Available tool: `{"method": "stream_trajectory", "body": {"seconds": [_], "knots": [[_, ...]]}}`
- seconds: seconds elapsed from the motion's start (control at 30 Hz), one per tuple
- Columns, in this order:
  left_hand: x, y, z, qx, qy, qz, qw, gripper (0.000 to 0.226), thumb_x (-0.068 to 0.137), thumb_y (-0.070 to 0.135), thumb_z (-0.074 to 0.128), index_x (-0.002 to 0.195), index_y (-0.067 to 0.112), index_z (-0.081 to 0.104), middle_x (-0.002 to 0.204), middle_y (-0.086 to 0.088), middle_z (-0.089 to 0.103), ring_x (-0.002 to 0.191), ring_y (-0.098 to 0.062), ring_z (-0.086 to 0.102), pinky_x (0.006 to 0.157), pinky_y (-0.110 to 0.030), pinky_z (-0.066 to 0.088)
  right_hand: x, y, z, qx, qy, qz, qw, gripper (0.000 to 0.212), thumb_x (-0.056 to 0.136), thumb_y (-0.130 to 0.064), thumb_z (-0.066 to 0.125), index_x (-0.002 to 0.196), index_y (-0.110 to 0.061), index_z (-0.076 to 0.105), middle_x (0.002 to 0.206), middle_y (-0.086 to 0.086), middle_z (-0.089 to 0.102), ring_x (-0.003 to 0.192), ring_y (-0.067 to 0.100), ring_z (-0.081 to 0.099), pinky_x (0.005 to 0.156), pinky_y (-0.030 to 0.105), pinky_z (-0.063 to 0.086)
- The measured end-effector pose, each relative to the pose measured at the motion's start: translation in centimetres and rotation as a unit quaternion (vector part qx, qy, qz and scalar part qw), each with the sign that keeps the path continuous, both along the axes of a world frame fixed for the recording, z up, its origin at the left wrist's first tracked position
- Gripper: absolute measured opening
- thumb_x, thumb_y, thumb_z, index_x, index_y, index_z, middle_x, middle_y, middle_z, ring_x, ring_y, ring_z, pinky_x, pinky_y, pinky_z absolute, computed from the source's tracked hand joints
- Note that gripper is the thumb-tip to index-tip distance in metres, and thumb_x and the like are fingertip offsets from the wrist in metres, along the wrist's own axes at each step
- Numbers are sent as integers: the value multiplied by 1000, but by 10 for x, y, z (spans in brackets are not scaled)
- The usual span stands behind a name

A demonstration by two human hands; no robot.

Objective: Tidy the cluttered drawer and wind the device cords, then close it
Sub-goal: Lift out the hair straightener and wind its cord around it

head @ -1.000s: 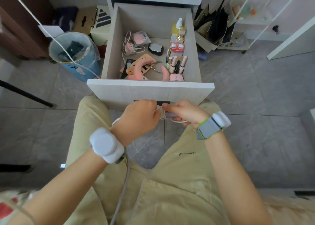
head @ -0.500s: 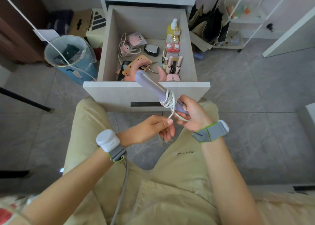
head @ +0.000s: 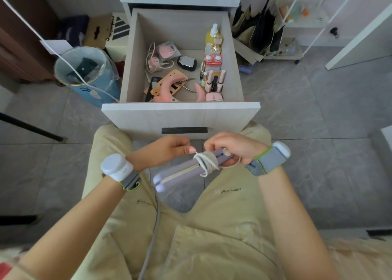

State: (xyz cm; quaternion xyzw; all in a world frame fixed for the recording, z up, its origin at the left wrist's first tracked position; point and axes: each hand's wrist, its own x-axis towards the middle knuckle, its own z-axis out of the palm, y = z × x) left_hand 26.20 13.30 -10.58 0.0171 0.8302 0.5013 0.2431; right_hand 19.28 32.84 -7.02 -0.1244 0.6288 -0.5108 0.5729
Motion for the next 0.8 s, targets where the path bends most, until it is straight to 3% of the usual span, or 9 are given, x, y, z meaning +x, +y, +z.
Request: {"method": "stream_trajectory", "body": {"seconds": [0.03,0.1,0.23,0.33,0.4,0.47,0.53,0.67,0.8], "knots": [[0,3,12,15,31,15,999,41,78,51,56,69,11,54,65,-3,46,62,-9,43,61,-24,36,1,-2,0,26,26,30,999,20,64,-11,39,50,-12,53,38,3,38,28,7,29,35,7,17],[-2,3,17,45,55,35,997,35,86,37,62,64,13,49,62,-1,38,58,-7,35,56,-22,31,2,-3,2,88,68,63,992,20,73,-9,39,60,-12,54,42,5,41,32,9,32,36,10,19],[-4,11,33,49,77,89,992,30,93,22,54,64,14,51,55,3,35,49,-3,30,49,-15,28,3,-11,8,176,135,68,973,23,87,-3,32,78,-10,52,53,8,44,41,13,35,39,16,23],[-2,17,45,39,96,107,989,29,93,24,54,67,13,58,55,-5,41,50,-8,33,50,-18,29,2,-17,2,204,194,0,959,17,86,-13,36,87,-10,52,67,13,50,52,22,49,50,26,38],[1,19,49,-14,118,81,990,23,92,26,56,72,15,61,59,0,51,51,-4,38,52,-17,32,1,-18,-1,205,220,-45,953,16,87,-14,35,85,-12,51,68,13,50,54,23,53,52,28,41],[4,20,52,-46,135,58,988,21,91,27,59,71,22,60,60,8,55,51,-1,43,52,-15,34,0,-15,-1,204,207,-84,953,21,92,-11,33,79,-13,49,60,5,48,36,10,51,41,15,34],[9,20,56,-36,145,44,988,23,91,26,59,70,20,61,59,4,56,53,-3,42,55,-22,37,1,-11,0,192,168,-115,960,28,92,-9,32,72,-17,50,46,0,46,26,4,40,40,12,26],[14,14,59,53,101,70,991,28,97,15,48,77,2,63,48,7,44,42,-2,35,46,-13,31,1,-7,0,138,65,-207,966,35,92,-3,27,62,-12,42,29,-2,32,22,6,24,37,4,22],[15,17,49,77,64,79,992,27,98,14,45,79,7,63,50,5,51,43,-8,43,48,-17,38,2,-12,-3,130,49,-276,951,34,92,-3,30,61,-12,42,30,-1,32,24,8,26,36,7,22]]}}
